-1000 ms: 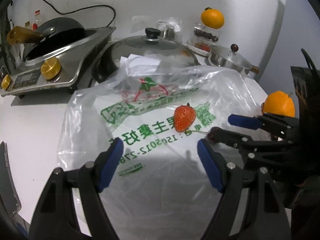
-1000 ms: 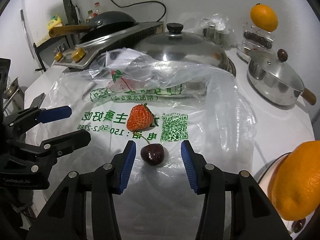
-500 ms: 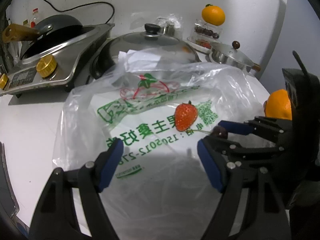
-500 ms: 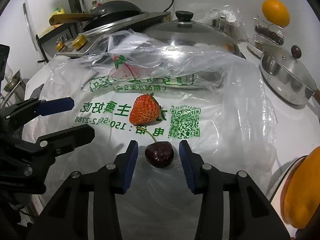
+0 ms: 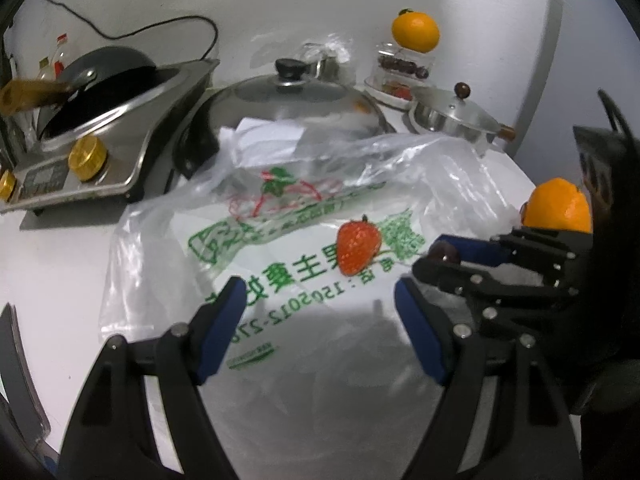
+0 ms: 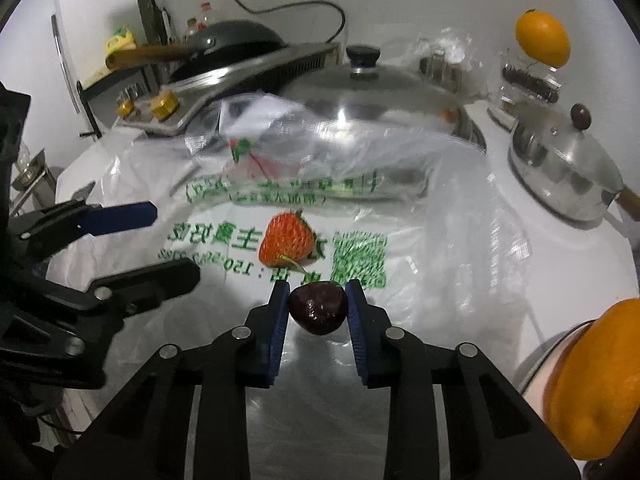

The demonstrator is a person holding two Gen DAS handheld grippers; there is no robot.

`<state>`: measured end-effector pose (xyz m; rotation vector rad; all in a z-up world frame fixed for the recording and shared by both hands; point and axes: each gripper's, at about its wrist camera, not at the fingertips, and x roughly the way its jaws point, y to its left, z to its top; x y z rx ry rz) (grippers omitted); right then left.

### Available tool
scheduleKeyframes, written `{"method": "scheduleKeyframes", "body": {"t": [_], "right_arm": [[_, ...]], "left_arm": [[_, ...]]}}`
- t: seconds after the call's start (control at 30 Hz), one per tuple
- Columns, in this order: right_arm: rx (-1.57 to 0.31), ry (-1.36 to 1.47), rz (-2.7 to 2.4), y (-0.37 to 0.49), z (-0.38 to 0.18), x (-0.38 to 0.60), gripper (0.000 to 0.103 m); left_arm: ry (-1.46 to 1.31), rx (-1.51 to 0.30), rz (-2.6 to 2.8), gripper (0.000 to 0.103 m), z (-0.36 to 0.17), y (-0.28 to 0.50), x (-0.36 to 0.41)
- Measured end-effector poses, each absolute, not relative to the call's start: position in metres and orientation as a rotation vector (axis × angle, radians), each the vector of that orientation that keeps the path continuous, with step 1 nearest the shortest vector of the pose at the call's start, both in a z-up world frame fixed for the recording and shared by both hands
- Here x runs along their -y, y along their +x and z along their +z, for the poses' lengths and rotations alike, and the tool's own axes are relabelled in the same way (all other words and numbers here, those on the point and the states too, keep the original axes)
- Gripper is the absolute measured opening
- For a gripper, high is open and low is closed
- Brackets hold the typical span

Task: Organize fruits
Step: 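Close the right tool on the last dark cherry in the bag, then close the left tool on the last strawberry while the right tool lifts the cherry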

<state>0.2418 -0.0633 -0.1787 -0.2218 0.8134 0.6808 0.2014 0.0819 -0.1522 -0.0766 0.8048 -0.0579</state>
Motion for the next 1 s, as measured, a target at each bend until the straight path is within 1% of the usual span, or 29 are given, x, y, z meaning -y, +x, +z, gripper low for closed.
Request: {"method": "scheduleKeyframes", "body": {"t": [0.2, 0.37, 0.77, 0.8, 0.83, 0.87, 0.97, 1.0], "right_arm": [[-0.748, -0.179, 0.667, 0.241, -0.153, 0.08, 0.03], [-0.723, -0.161, 0.656, 0.244, -0.142, 0.094, 0.03], [-0.721, -0.122, 0.647, 0.254, -0.142, 0.112, 0.03], [-0.719, -0.119, 0.647, 0.255, -0.142, 0.112, 0.03], [-0.718, -0.118, 0.647, 0.255, -0.142, 0.113, 0.03], [-0.717, -0.117, 0.647, 0.255, -0.142, 0.114, 0.03], [-0.721, -0.116, 0.646, 0.256, -0.144, 0.116, 0.03], [-0.723, -0.113, 0.647, 0.256, -0.145, 0.117, 0.03]], "left_arm": [[-0.04, -0.804, -0.076, 0.077, -0.143, 0.212, -0.07], [-0.018, -0.817, -0.092, 0.077, -0.146, 0.226, -0.061], [0.06, -0.868, -0.084, 0.077, -0.166, 0.261, -0.042], [0.058, -0.875, -0.084, 0.076, -0.168, 0.264, -0.042], [0.055, -0.88, -0.082, 0.071, -0.17, 0.266, -0.042], [0.057, -0.884, -0.08, 0.069, -0.172, 0.268, -0.043], [0.055, -0.892, -0.075, 0.066, -0.176, 0.273, -0.043], [0.055, -0.895, -0.075, 0.06, -0.177, 0.274, -0.043]]}}
